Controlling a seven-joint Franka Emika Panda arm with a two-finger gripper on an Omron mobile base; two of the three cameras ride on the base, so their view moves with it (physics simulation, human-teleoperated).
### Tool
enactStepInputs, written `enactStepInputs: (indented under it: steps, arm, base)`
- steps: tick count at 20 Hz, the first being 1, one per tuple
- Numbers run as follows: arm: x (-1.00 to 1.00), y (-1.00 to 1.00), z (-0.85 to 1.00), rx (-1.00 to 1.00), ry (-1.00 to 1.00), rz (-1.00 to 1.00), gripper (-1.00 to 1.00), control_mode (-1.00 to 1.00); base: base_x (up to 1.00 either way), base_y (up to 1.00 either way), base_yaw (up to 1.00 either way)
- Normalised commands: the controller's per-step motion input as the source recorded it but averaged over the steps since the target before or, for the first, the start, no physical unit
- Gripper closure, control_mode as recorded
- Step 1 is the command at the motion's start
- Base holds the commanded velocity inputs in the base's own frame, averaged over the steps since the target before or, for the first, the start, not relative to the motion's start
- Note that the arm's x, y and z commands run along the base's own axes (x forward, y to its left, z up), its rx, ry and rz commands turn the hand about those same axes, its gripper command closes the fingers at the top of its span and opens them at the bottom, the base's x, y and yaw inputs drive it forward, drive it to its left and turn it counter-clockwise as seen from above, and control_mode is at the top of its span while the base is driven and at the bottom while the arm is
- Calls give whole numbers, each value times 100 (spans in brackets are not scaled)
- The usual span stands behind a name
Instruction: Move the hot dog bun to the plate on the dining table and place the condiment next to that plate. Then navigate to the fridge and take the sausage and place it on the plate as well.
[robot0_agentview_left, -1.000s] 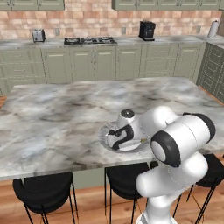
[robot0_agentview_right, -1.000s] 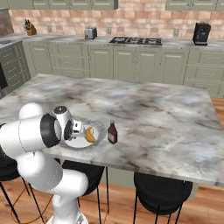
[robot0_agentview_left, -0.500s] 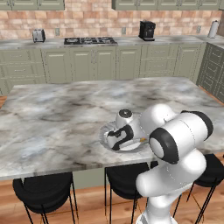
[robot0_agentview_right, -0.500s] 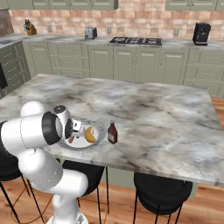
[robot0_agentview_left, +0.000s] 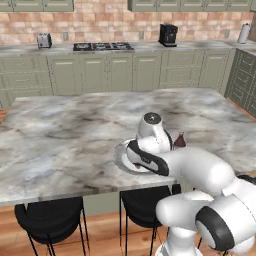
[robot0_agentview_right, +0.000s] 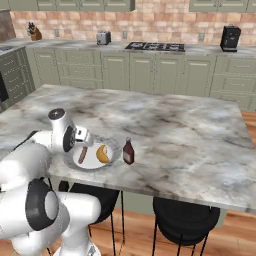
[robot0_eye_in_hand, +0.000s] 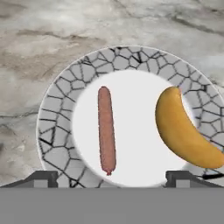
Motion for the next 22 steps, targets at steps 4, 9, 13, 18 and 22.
enactStepInputs:
  steps: [4,9,13,18,22]
  arm:
    - [-100,-41,100,0,2,0,-100,-100]
    - [-100,-28,92,0,12,0,-100,-100]
    - [-100,-9,71,0,12,0,-100,-100]
    - [-100,1,71,0,10,0,-100,-100]
    - [-69,44,59,0,13,4,-100,-100]
  base:
    - [0,0,0]
    - [0,0,0]
    - [0,0,0]
    - [0,0,0]
    - [0,0,0]
